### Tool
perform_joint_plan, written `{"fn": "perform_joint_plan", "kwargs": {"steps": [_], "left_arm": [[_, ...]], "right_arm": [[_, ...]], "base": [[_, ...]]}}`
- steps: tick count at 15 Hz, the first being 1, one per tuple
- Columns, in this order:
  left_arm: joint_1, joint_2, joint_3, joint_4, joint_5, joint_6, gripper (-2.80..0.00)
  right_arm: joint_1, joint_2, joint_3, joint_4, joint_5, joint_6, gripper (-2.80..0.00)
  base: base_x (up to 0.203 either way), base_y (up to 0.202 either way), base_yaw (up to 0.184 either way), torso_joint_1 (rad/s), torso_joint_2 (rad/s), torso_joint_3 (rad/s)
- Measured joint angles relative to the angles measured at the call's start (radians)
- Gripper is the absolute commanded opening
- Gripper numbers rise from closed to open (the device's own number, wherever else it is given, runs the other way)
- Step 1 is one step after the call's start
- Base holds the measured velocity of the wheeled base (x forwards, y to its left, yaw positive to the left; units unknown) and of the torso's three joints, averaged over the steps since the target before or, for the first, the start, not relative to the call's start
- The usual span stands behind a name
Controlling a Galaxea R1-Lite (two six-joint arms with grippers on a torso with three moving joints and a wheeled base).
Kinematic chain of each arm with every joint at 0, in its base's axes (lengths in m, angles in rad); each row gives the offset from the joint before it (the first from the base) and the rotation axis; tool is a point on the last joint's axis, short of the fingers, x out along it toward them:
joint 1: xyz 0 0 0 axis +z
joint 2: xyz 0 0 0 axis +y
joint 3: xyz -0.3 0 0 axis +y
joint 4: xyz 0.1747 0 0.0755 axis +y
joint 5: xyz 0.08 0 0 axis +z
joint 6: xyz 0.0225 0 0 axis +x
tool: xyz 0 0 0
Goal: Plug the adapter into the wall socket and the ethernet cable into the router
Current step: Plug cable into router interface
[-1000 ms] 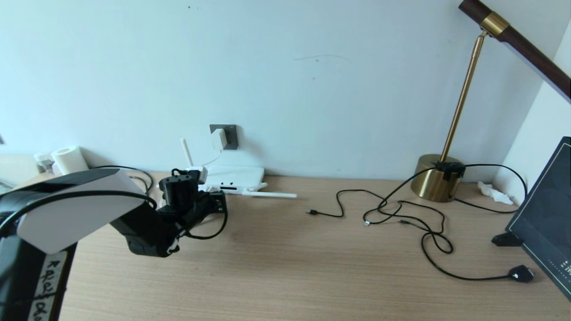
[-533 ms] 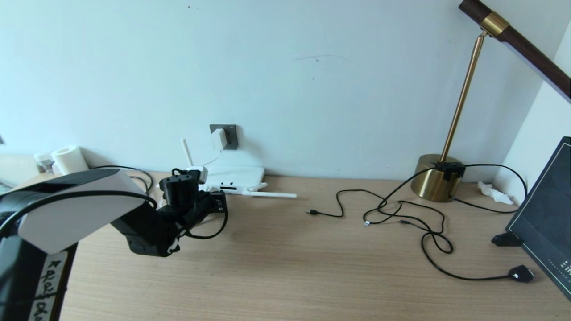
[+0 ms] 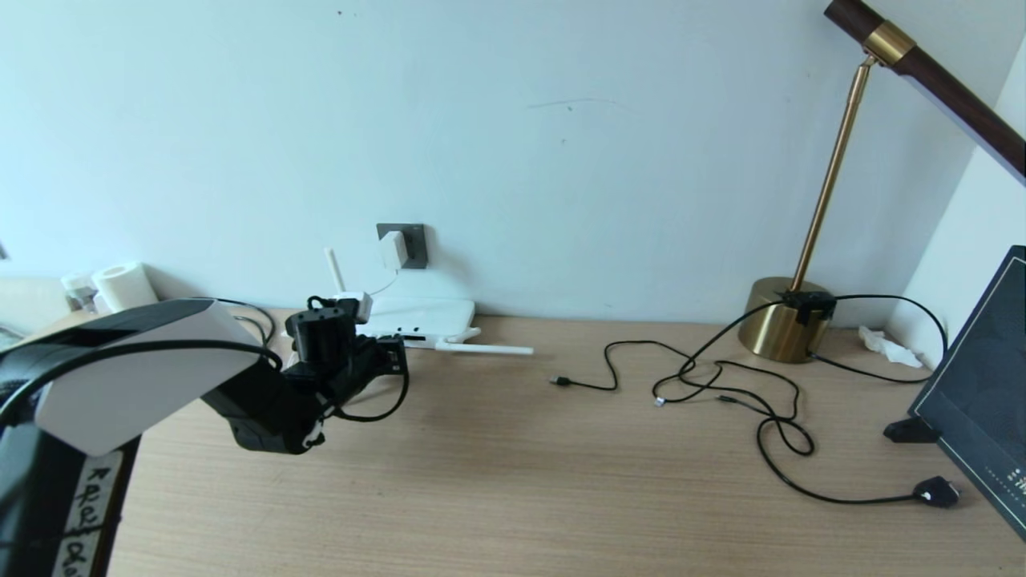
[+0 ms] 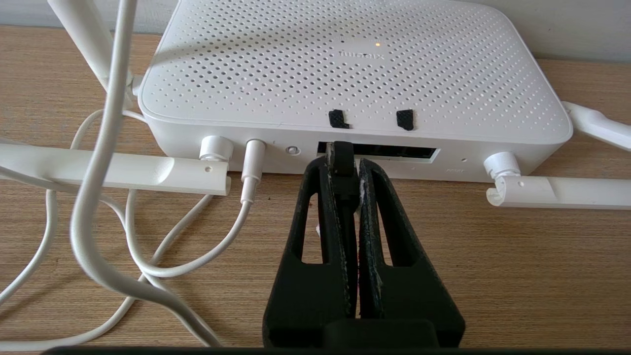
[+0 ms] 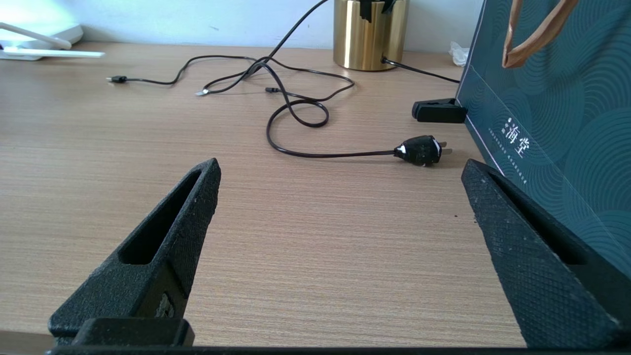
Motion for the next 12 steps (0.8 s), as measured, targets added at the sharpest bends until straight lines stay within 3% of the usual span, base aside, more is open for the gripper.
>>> {"fn": "perform_joint_plan", "kwargs": {"steps": [12], "left_arm": [[0.012, 0.025, -0.034, -0.001, -0.002, -0.002, -2.80]], "right_arm": [[0.000, 0.000, 0.000, 0.000, 0.000, 0.003, 0.00]], "base": [[0.000, 0.000, 0.000, 0.000, 0.00, 0.000]]}}
